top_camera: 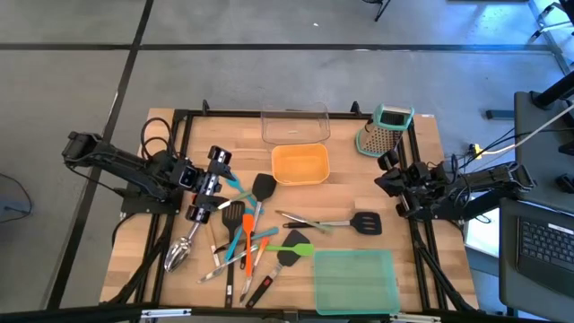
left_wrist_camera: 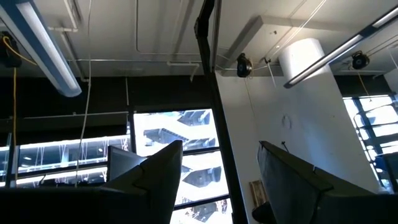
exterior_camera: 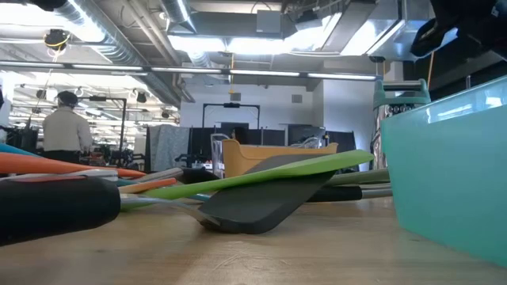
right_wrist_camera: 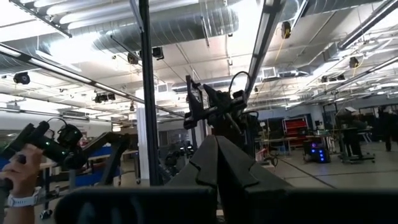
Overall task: Pick & Place Kitchen Items
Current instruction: Put the black spatula into the green bin
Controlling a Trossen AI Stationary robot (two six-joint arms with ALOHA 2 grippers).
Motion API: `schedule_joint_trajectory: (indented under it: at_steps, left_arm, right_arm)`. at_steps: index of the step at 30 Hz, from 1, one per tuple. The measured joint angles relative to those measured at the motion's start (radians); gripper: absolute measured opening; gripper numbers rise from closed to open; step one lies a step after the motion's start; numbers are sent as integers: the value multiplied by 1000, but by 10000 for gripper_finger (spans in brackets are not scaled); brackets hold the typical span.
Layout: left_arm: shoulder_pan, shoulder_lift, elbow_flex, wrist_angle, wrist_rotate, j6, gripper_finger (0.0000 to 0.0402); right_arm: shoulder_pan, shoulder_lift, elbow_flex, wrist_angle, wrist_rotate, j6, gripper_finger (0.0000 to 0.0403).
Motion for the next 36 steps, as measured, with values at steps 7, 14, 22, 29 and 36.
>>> schedule_joint_trajectory:
  at_steps: [7, 14, 22, 29, 36]
  left_arm:
    - [6, 0, 0, 0, 0, 0, 203]
    - [19, 0, 0, 0, 0, 0, 203]
    - [18, 0, 0, -2, 0, 0, 203]
    - [18, 0, 0, -7, 0, -1, 203]
    - [18, 0, 0, -9, -2, -1, 203]
  right_arm:
    - [0, 0, 0, -61, 16, 30, 0]
    - [0, 37, 42, -244, 51, 32, 31]
    - [1, 225, 208, -633, -38, 127, 124]
    - [28, 481, 302, -837, -61, 220, 162]
    - [132, 749, 425, -999, -79, 219, 157]
